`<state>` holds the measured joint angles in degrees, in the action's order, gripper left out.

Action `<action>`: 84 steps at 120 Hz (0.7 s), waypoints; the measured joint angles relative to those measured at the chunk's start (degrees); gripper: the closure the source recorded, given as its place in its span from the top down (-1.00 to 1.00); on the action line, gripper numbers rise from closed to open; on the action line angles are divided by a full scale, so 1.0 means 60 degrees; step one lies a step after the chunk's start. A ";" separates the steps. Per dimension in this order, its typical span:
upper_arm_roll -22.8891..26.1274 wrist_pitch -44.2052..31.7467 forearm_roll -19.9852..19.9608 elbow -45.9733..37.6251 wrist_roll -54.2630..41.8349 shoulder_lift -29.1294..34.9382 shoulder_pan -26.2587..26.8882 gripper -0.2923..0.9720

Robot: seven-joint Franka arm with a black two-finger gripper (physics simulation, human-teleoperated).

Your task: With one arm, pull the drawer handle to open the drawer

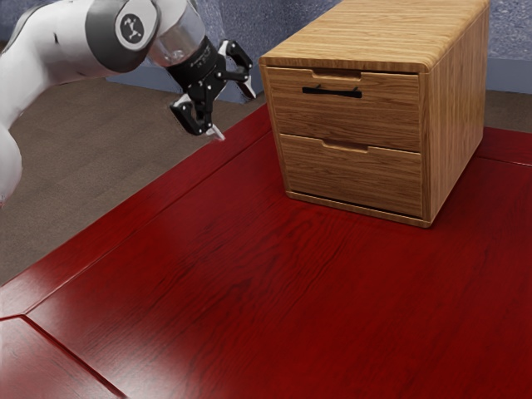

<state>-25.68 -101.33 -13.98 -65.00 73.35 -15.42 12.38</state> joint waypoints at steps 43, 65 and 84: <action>-0.0346 -0.1736 -0.2301 0.0104 -0.0670 -0.0702 0.0425 0.34; -0.0361 -0.2421 -0.2681 -0.0068 -0.1089 -0.1025 0.0485 0.25; -0.0376 -0.2922 -0.2766 -0.0040 -0.1426 -0.1137 0.0488 0.16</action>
<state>-27.94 -118.86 -30.58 -65.25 64.79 -22.24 15.31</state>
